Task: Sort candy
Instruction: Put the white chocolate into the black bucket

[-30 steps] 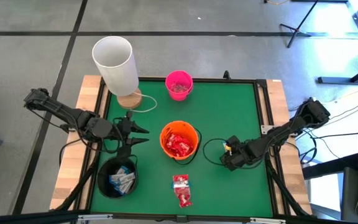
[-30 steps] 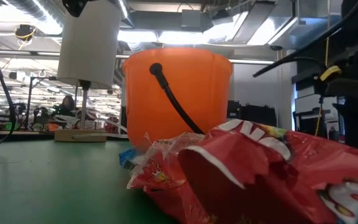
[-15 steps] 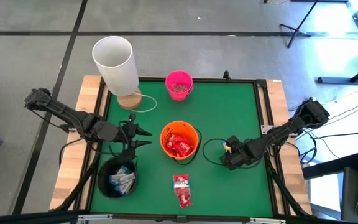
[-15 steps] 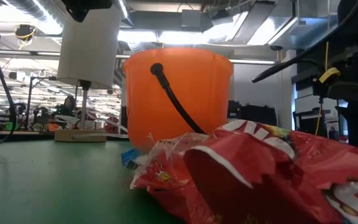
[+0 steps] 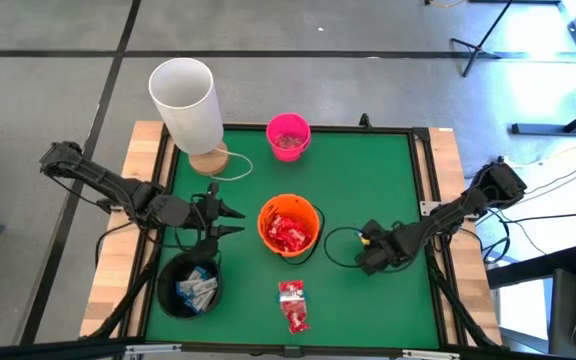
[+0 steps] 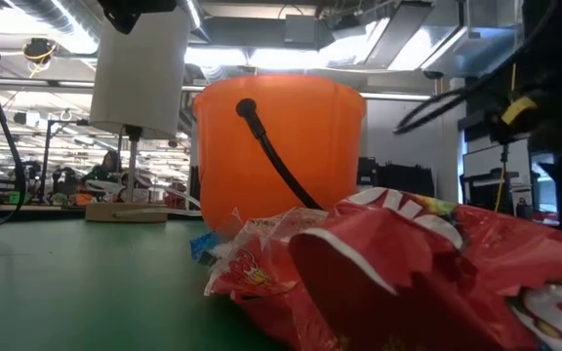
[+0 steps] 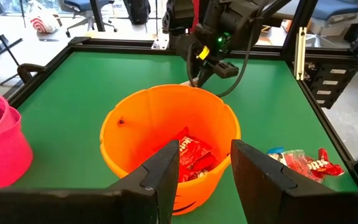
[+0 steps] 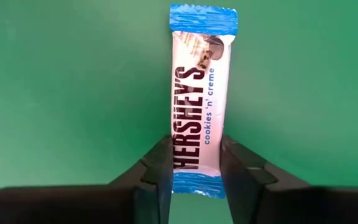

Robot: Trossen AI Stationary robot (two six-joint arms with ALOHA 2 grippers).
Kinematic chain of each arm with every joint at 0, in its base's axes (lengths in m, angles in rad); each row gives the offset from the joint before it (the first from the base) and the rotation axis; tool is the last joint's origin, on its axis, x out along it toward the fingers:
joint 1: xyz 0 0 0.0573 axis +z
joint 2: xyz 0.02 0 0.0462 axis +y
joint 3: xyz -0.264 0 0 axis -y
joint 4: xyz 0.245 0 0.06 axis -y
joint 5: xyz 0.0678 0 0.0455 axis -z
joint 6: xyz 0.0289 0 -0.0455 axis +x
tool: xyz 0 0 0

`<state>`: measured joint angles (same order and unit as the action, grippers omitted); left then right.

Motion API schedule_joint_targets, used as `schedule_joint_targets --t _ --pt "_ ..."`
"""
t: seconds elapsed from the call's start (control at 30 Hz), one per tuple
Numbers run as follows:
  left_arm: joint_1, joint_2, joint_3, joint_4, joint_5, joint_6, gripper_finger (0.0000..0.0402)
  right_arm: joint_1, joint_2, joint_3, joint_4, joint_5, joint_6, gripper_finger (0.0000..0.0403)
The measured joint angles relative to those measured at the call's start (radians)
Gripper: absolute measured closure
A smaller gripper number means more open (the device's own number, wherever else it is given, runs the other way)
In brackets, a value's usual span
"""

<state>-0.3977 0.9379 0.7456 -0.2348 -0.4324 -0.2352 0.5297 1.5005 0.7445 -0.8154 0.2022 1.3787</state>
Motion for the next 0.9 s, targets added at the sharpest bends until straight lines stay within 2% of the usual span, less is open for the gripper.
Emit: schedule_joint_targets --t 0.3,0.53,0.7,0.9 --pt "0.000 0.000 0.000 0.005 0.000 0.000 0.0266 0.000 -0.002 0.137 -0.105 0.069 -0.045 0.0282" --pt "0.000 0.000 0.000 0.005 0.000 -0.015 0.0266 0.001 -0.002 0.274 -0.091 0.097 -0.212 0.0281" --pt "0.000 0.000 0.000 0.005 0.007 -0.021 0.0266 0.015 -0.003 0.365 0.005 0.075 -0.386 0.0281" --pt "0.000 0.000 0.000 0.005 0.008 -0.021 0.0266 0.016 -0.004 0.425 0.118 0.096 -0.509 0.0281"
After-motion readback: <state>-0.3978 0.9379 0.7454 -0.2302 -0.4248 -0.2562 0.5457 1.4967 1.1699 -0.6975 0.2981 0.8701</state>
